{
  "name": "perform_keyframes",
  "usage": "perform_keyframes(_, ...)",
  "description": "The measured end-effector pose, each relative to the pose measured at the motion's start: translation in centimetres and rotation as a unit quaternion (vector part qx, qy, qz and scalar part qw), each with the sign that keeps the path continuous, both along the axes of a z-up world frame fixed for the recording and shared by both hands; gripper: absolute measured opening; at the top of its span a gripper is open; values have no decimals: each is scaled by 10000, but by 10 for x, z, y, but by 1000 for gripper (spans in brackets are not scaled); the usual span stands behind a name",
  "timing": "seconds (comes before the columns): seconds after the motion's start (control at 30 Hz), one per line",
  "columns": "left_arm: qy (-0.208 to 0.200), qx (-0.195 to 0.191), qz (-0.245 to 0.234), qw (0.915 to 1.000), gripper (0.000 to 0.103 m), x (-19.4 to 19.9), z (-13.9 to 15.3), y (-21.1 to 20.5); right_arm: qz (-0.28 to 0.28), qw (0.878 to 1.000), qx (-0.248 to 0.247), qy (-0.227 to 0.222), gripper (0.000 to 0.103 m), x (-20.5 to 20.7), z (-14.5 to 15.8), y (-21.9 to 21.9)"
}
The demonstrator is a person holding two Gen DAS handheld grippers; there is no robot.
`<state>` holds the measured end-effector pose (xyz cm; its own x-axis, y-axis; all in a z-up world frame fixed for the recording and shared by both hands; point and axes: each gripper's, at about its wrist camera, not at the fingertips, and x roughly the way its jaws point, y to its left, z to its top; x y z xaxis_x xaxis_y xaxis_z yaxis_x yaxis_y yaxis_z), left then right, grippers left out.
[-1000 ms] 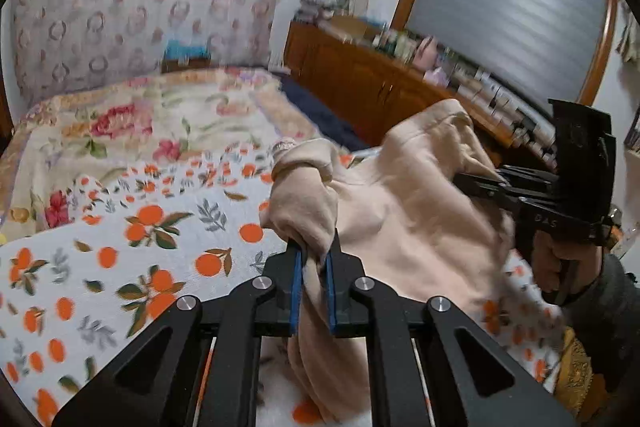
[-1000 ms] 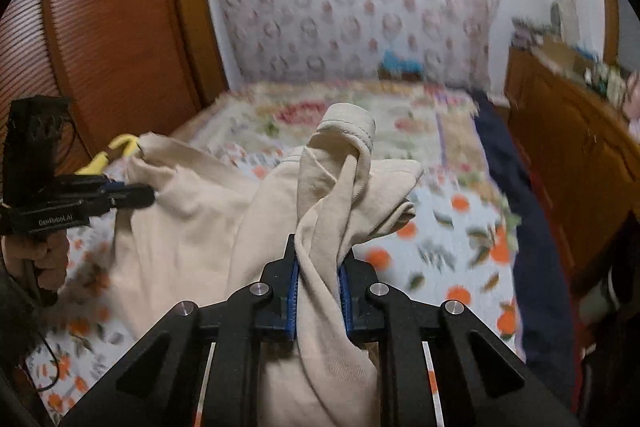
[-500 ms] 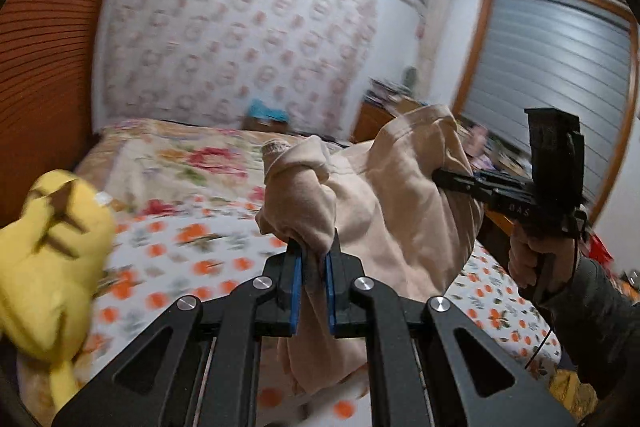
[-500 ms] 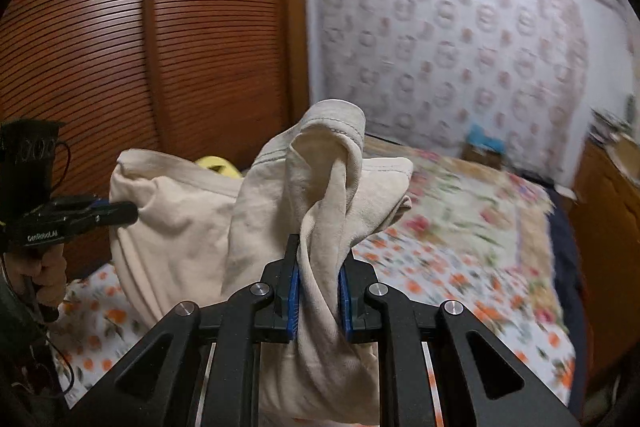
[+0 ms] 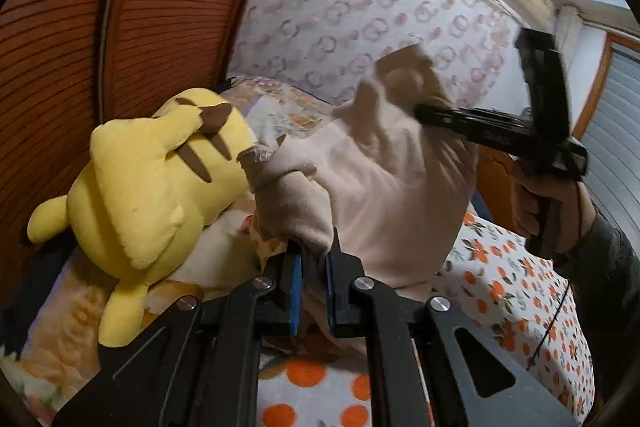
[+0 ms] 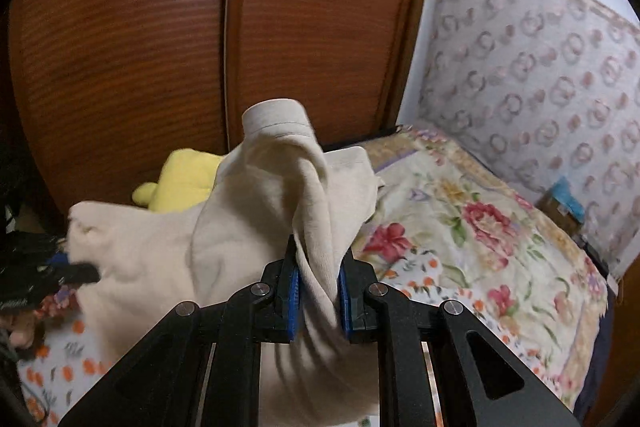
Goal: Fold small clothes
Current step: 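Lift the folded shirt with both tools and carry it beside the yellow plush toy, then lower the folded shirt onto the sheet and open both tools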
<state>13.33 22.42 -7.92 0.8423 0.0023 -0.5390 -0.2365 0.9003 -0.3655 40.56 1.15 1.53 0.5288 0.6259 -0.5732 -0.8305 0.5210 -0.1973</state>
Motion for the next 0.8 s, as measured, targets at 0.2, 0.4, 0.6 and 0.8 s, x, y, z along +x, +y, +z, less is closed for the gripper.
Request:
perform_keyframes(0.2, 190, 14, 169, 9997, 11, 1, -13, 0, 51, 9994, -167, 299, 14, 50, -16, 32)
perform_keyframes(0.4, 388, 42, 235, 9990, 12, -2, -17, 8, -350, 9982, 196, 449, 39, 62, -9, 38)
perform_keyframes(0.6, 368, 314, 179, 9987, 45, -5, -7, 4, -458, 9981, 112, 384, 54, 38, -15, 22)
perform_keyframes(0.8, 117, 634, 79, 9979, 87, -16, 13, -3, -710, 9958, 110, 565, 55, -6, -10, 4)
